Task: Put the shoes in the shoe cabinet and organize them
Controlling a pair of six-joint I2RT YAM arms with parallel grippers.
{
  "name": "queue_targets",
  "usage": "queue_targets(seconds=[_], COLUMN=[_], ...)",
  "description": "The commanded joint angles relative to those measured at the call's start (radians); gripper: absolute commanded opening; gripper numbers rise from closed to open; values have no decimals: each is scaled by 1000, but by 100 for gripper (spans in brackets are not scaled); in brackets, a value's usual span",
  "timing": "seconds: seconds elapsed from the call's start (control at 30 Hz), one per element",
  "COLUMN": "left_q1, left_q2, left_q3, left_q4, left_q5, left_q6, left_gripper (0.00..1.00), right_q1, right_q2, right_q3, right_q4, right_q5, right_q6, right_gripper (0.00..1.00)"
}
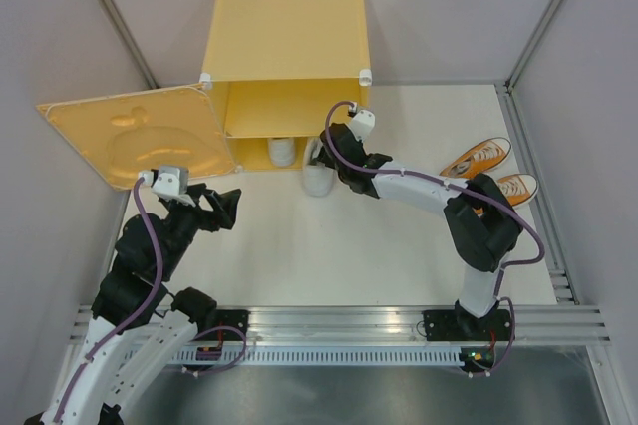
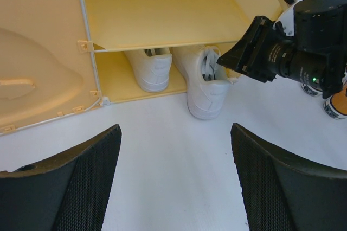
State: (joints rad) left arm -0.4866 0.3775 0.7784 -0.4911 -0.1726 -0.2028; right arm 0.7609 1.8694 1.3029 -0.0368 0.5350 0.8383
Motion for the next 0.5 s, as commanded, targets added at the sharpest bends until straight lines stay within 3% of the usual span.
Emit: queue_targets(seconds=[0.0,0.47], left_q1=[-3,-6], left_q2=[-6,-5], left_q3=[-5,-7], left_q4=[39,37], left_q5=[19,28], left_q6=[17,17], left_gripper=[85,86], right_q1=[-9,55], right_q2=[-93,-102], right_q3=[-22,-16], right_q4=[38,-126], right_q5=[-20,-6], right_q6=[16,31], right_gripper=[51,54])
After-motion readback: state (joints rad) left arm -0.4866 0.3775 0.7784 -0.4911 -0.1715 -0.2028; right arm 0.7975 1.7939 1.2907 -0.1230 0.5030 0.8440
